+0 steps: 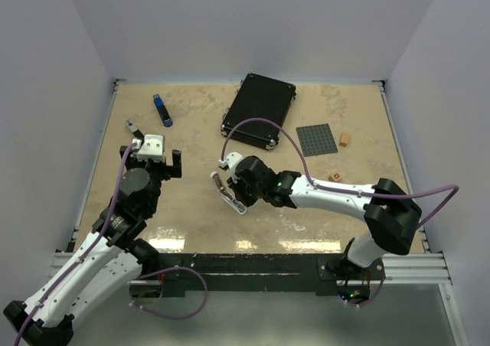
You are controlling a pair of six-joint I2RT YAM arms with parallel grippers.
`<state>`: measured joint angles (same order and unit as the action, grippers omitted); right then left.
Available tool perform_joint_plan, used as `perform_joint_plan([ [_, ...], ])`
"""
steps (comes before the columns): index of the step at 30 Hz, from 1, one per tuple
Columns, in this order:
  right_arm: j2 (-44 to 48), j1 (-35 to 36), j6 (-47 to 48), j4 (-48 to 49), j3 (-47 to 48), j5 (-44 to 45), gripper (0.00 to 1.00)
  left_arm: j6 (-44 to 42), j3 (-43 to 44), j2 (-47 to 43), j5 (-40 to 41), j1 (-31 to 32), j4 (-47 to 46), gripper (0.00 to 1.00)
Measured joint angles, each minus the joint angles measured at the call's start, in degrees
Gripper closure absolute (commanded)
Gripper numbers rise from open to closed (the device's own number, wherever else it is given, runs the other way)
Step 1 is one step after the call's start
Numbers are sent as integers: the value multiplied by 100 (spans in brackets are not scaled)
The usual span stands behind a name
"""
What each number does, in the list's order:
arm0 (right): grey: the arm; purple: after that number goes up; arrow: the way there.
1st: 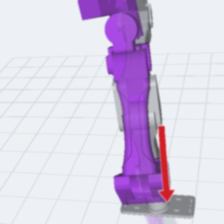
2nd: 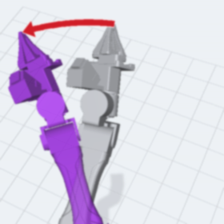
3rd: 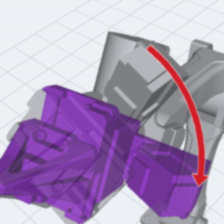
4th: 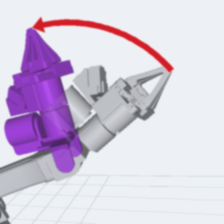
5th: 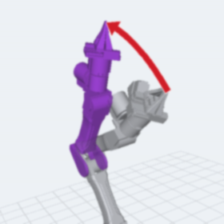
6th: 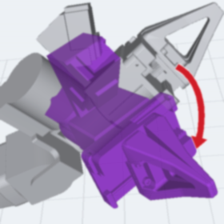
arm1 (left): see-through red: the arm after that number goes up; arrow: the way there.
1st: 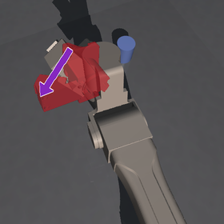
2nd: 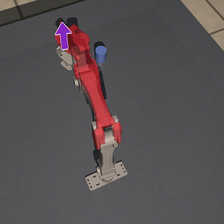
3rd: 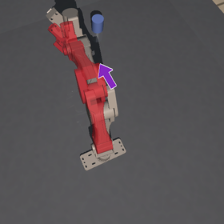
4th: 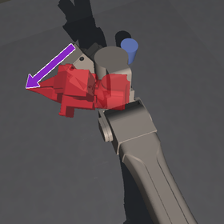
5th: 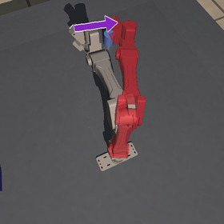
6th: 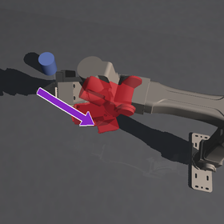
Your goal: Load the staples into the stapler
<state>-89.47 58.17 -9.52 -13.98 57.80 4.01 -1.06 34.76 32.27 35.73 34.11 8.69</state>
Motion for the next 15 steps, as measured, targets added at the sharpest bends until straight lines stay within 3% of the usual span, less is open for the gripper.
perform_joint_plan([
  [15, -476, 144, 271, 892, -105, -229, 85, 0, 0, 72, 35, -35, 0, 0],
])
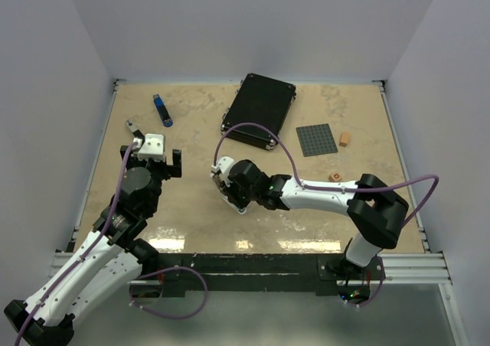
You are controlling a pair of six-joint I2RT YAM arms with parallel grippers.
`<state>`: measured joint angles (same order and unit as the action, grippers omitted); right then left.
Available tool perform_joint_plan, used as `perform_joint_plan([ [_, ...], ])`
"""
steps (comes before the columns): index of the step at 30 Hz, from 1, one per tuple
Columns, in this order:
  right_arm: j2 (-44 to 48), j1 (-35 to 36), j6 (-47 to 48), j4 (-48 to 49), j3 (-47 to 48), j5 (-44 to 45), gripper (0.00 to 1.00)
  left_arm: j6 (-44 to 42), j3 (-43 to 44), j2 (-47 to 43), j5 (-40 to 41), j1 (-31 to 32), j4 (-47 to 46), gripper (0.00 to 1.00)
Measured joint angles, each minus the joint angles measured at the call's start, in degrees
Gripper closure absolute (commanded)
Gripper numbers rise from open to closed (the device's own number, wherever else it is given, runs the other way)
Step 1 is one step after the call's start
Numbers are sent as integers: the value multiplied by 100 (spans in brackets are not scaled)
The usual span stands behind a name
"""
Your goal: Load the staples into the stapler
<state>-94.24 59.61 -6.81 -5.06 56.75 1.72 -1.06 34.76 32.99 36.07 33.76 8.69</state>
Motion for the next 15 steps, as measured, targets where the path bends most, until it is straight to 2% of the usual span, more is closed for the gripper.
perform_joint_plan([
  [15, -216, 2, 111, 76, 0, 186, 85, 0, 0, 0, 2, 0, 0, 0],
])
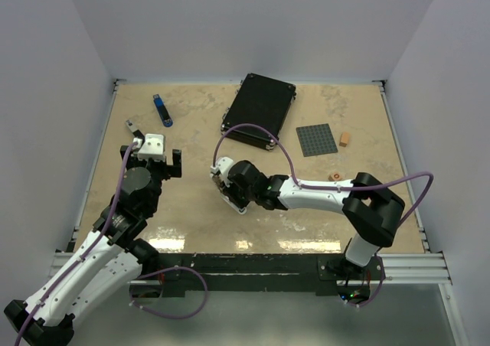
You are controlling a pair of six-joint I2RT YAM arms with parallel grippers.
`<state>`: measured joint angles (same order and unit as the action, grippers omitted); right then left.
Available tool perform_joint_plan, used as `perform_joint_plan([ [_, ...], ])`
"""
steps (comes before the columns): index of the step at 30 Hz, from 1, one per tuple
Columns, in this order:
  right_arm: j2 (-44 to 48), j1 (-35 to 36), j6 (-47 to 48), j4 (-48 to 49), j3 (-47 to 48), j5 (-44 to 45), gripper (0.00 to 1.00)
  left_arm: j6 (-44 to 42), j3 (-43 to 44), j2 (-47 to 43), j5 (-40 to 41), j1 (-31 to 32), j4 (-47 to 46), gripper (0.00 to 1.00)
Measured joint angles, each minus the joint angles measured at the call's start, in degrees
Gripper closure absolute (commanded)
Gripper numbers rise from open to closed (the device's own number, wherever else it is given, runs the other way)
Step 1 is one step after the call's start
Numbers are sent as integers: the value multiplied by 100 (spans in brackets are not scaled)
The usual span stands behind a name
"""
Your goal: Load the staples into the stapler
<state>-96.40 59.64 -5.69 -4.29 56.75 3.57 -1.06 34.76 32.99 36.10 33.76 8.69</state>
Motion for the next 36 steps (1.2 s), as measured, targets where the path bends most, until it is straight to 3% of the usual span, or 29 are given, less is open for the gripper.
perform_joint_plan([
  [24, -181, 4, 42, 96, 0, 35, 85, 0, 0, 0, -2, 0, 0, 0],
  [36, -181, 4, 83, 68, 0, 33, 77, 0, 0, 0, -4, 0, 0, 0],
])
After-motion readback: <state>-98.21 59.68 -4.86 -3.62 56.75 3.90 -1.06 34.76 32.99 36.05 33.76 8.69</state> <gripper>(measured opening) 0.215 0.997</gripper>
